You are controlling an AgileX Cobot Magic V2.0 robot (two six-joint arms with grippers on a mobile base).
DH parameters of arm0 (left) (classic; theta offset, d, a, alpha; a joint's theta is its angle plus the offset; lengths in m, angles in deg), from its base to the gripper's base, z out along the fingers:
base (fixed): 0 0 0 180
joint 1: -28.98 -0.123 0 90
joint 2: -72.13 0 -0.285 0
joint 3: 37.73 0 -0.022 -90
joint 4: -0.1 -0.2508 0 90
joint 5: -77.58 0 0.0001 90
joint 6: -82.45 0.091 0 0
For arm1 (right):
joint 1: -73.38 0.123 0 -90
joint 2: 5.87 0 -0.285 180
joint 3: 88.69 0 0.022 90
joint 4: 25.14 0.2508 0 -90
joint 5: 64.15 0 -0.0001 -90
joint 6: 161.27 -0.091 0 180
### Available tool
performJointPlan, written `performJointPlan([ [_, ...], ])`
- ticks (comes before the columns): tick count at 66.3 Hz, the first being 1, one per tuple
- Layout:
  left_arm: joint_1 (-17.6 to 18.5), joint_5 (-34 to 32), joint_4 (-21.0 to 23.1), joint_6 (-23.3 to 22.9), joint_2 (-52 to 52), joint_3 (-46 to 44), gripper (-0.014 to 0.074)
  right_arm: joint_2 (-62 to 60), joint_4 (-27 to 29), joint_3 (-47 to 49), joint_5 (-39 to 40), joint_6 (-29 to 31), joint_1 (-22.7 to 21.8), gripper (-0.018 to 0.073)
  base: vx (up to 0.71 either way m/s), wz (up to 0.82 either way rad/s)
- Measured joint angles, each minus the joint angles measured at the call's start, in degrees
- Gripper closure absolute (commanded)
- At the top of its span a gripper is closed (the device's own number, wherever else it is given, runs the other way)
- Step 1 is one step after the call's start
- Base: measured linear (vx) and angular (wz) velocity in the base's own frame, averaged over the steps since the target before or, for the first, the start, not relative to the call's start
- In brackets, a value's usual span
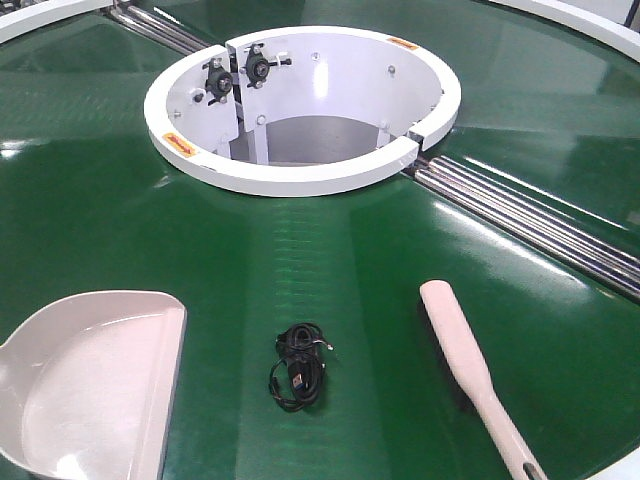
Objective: Clean and inspect green conveyor with broom and dustpan
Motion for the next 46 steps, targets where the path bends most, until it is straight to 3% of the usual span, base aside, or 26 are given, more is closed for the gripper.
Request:
performJointPlan([
  [46,0.0,0.0,0.0,0.0,0.0,0.0,0.0619,0.0,0.0,0.0,0.0,0.1,0.0,0.0564,0.0,0.0],
])
